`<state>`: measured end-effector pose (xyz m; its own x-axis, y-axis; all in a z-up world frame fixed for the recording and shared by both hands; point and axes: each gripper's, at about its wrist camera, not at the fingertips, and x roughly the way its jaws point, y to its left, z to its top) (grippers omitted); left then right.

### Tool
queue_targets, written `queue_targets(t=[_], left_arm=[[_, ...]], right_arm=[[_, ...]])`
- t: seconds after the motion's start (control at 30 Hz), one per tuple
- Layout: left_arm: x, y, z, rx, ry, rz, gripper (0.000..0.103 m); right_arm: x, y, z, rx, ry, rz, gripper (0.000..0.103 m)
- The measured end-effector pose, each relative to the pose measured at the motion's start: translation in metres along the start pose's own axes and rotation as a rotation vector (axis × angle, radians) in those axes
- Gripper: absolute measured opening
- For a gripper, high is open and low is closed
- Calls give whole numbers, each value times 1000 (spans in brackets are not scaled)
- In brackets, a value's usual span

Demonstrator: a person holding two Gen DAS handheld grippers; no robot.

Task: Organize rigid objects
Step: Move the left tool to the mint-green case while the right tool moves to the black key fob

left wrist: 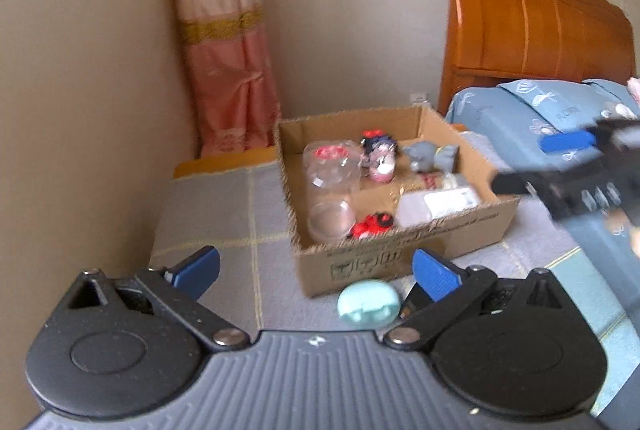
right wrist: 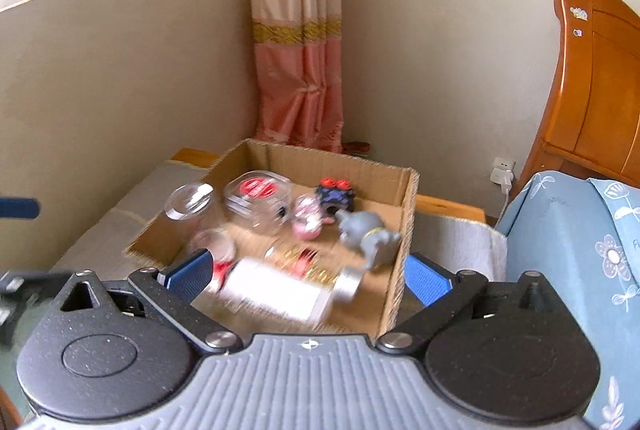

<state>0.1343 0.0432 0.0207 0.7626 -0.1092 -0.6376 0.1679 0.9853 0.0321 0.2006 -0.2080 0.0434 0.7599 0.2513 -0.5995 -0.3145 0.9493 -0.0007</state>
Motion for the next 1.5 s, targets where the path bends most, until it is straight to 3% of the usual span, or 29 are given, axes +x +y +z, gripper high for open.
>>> queue_targets(t=[0.27,0.53,0.73,1.03,1.5], left_arm=[[10,10,-26,-103,30,31,102],[24,15,-41,-113,43,43,102],[40,17,-45,-123,73,21,102],[62,10,-47,-111,117,-18,102],[100,-21,-48,-64,183,-49,102]], right_arm=[[15,42,-66,-68,45,39,103],[66,66,-94,-133,100,-2,103],[91,64,-101,-108,147,5,103],[101,57,-100,-41,133,20,103],[91,8,-108,99,122,-146,103]])
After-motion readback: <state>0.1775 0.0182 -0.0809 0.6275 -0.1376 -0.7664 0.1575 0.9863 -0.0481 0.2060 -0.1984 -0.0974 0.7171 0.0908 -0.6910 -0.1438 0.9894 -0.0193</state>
